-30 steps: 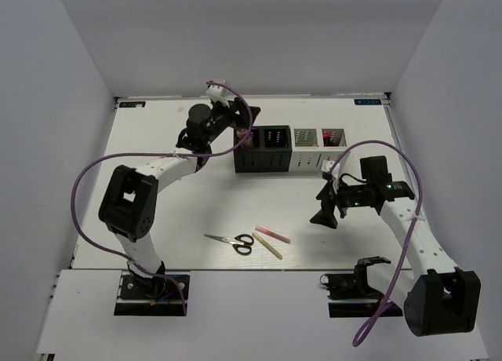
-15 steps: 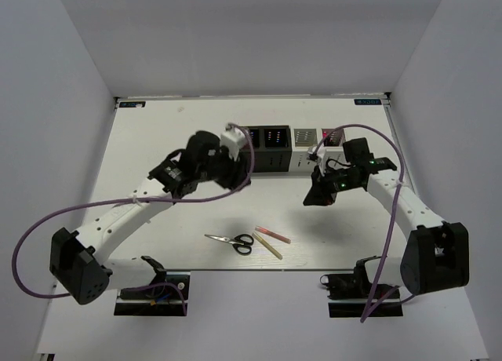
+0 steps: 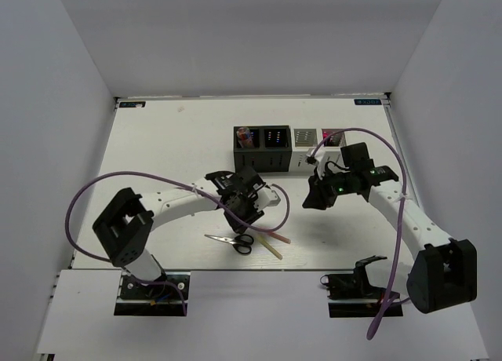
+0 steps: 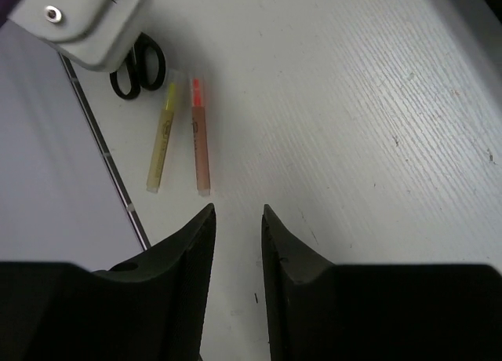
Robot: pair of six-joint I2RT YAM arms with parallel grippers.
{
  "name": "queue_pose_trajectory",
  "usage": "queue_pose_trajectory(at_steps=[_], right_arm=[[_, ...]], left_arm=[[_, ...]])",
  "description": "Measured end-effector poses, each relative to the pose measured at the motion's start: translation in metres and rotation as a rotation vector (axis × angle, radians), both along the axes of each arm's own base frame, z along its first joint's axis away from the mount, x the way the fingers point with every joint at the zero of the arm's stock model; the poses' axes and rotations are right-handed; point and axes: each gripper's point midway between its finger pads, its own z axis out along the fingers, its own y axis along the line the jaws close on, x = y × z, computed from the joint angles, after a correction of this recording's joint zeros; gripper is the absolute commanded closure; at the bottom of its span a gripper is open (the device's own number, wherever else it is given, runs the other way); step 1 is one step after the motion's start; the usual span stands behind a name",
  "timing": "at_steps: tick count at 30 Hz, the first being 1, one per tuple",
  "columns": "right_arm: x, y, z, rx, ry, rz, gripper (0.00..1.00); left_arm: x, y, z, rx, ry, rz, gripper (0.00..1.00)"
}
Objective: Sort the stationery into containers
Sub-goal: Grab a piece of stationery with the left arm
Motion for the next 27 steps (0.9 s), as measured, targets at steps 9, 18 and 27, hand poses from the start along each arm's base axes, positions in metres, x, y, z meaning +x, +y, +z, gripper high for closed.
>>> queue_pose_trajectory(at_steps=[9,18,27], right_arm=[[0.002,-0.003,0.000,-0.010,-0.011,-0.014,0.65],[0.004,-0.005,0.005,-0.002,-0.035,-0.018,0.65],[0.005,-0.007,0.006,0.007,-0.035,-0.022,0.65]], left_arm=[[0.000,-0.004,-0.022,0.058,0.004,-0.039,0.54],[0.012,-0.012,-0.032,0.059,-0.043,-0.048,0.54],[0.018,-0.014,-0.045,0.072,-0.060,-0.050,0.56]])
